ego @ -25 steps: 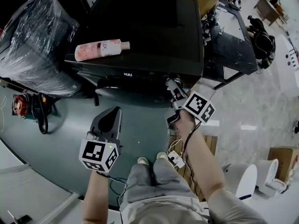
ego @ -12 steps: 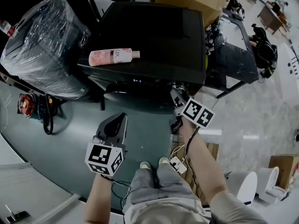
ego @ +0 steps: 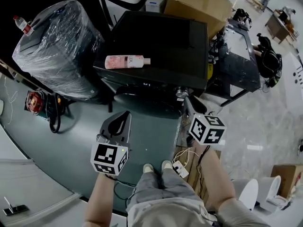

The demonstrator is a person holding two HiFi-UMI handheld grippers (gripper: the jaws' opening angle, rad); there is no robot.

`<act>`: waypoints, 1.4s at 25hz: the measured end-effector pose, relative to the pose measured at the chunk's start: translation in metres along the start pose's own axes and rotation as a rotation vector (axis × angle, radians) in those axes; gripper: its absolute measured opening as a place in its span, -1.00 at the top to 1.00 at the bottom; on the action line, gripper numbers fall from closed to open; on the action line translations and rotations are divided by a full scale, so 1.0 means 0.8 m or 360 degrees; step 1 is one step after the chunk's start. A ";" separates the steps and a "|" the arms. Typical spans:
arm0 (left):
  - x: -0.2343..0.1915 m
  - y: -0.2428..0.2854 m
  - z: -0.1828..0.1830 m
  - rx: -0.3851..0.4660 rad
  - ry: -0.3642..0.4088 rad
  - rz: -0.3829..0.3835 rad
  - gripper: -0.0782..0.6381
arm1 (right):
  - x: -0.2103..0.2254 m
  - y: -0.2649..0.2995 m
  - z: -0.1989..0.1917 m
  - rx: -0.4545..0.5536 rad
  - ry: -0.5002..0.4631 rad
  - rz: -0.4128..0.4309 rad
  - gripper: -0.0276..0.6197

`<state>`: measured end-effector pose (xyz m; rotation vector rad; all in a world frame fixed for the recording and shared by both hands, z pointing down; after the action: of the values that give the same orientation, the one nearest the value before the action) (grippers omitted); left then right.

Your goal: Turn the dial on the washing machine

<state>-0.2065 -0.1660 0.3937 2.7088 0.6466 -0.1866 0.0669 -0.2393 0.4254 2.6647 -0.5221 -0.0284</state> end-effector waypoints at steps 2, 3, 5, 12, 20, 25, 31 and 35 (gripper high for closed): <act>0.006 -0.011 0.012 0.0014 0.0014 -0.0004 0.73 | -0.014 -0.026 0.028 0.0075 -0.0167 -0.0018 0.70; 0.009 -0.017 0.019 0.0022 0.0024 -0.0003 0.73 | -0.020 -0.038 0.040 0.0112 -0.0231 -0.0020 0.73; 0.016 -0.028 0.032 0.0042 0.0043 -0.0003 0.73 | -0.034 -0.062 0.061 0.0177 -0.0348 -0.0008 0.77; 0.039 -0.074 0.075 0.0116 0.0088 -0.0015 0.73 | -0.079 -0.147 0.106 0.0294 -0.0619 0.0064 0.82; 0.064 -0.128 0.124 0.0148 0.0214 0.0024 0.73 | -0.115 -0.220 0.149 0.0394 -0.0720 0.0174 0.82; 0.080 -0.147 0.145 0.0173 0.0247 -0.0020 0.73 | -0.133 -0.266 0.174 0.0481 -0.0655 0.0202 0.83; 0.099 -0.177 0.172 0.0204 0.0288 -0.0025 0.73 | -0.148 -0.304 0.198 0.0588 -0.0592 0.0257 0.83; 0.120 -0.196 0.187 0.0194 0.0315 -0.0047 0.73 | -0.150 -0.322 0.211 0.0645 -0.0537 0.0283 0.83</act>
<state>-0.2007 -0.0498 0.1870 2.8601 0.7541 0.0368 0.0305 -0.0469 0.1594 3.0095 -0.9606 -0.3608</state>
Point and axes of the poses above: the fingertips, and each gripper's own axes: y forward along the fingers, x to its right, z out of its top, the point moved 7 cm from there along -y, backward along the fingers, and after that the axes turned 14 degrees about -y, right-handed, at the moved point
